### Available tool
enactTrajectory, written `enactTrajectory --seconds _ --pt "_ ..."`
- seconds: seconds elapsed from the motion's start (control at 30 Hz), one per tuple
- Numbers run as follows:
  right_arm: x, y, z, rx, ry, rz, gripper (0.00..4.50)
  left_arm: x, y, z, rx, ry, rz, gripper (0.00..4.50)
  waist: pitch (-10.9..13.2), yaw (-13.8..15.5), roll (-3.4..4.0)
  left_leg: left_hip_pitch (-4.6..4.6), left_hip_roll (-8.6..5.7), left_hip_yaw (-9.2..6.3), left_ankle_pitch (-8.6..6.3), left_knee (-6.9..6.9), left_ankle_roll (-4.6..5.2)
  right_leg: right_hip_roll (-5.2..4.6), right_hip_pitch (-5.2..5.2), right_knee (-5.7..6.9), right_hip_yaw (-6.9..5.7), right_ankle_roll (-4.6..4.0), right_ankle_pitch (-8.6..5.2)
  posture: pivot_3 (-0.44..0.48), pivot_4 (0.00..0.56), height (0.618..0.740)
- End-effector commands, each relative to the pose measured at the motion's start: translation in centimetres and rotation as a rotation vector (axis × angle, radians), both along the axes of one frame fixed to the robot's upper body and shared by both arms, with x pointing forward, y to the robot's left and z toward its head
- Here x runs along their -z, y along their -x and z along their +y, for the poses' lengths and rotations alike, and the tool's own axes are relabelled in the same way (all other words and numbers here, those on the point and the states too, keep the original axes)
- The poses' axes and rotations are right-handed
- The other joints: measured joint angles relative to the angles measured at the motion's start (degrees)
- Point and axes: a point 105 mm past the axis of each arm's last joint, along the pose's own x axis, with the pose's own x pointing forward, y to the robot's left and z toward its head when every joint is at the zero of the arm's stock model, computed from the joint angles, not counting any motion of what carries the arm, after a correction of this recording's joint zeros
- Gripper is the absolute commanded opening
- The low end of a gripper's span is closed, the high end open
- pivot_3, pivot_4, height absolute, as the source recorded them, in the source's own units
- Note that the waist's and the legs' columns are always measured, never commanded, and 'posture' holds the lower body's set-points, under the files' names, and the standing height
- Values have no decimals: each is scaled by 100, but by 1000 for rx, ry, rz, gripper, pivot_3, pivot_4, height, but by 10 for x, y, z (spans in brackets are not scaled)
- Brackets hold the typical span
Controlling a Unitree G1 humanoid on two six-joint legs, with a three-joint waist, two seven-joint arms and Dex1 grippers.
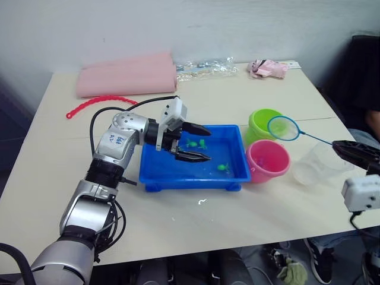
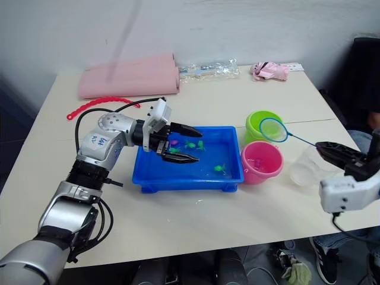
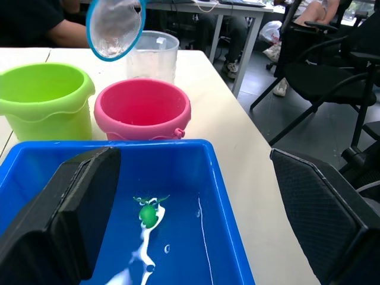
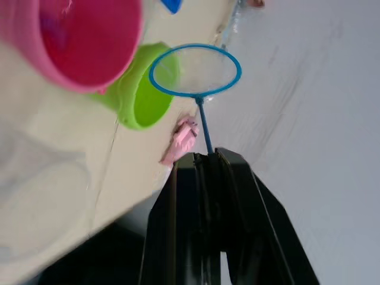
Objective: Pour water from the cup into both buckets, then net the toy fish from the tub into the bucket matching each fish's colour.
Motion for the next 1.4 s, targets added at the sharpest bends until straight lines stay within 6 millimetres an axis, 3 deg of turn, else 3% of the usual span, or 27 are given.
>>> enactTrajectory --seconds 0.03,0.17,0.27,0.43,0.53,0.8,1.03,1.17,1.4 --pt "-10 -7 15 13 -340 108 0 -9 -4 15 -59 15 -33 4400 0 3 1 0 2 0 0 -1 0 -4 0 0 0 0 0 0 150 738" --pt "-5 -25 53 -45 -722 363 0 0 -1 47 -160 -14 -11 4400 0 -79 -2 0 6 0 -1 6 9 -21 1 11 2 -1 1 0 150 738" --pt "4 -34 82 -79 -885 573 0 3 5 73 -263 -31 3 4400 0 -146 -1 2 11 -11 -1 6 8 -28 -1 24 3 -10 -3 0 150 738" --pt "26 -46 117 -86 -994 871 0 6 17 111 -436 -53 12 4400 0 -116 -1 -19 7 -23 -1 -3 8 -30 -7 31 -14 -15 -6 0 150 738" --pt "37 -59 132 -74 -1015 961 0 5 27 123 -510 -59 8 4400 0 -104 -1 -20 3 -22 -5 -2 13 -36 -5 27 -22 -12 -4 0 150 738" --pt "77 -96 159 -7 -1038 1106 0 2 46 130 -602 -52 -8 4400 -1 -66 -2 -20 6 -12 -7 -3 9 -29 -7 30 -21 -10 -3 0 150 738" --pt "87 -113 166 38 -1071 1136 0 3 53 134 -644 -48 -8 4400 -1 -79 -2 -20 11 2 -8 -5 5 -22 -18 35 -12 -10 -3 0 150 738" --pt "86 -113 167 21 -1053 1143 0 3 54 134 -651 -44 -9 4400 -1 -83 -1 -20 10 4 -9 -6 3 -23 -18 34 -10 -10 -3 0 150 738" --pt "68 -95 175 -82 -1017 1186 0 3 50 130 -638 -35 -11 4400 -1 -110 -1 -20 11 6 -11 -10 -1 -21 -22 33 -8 -10 -3 0 150 738"
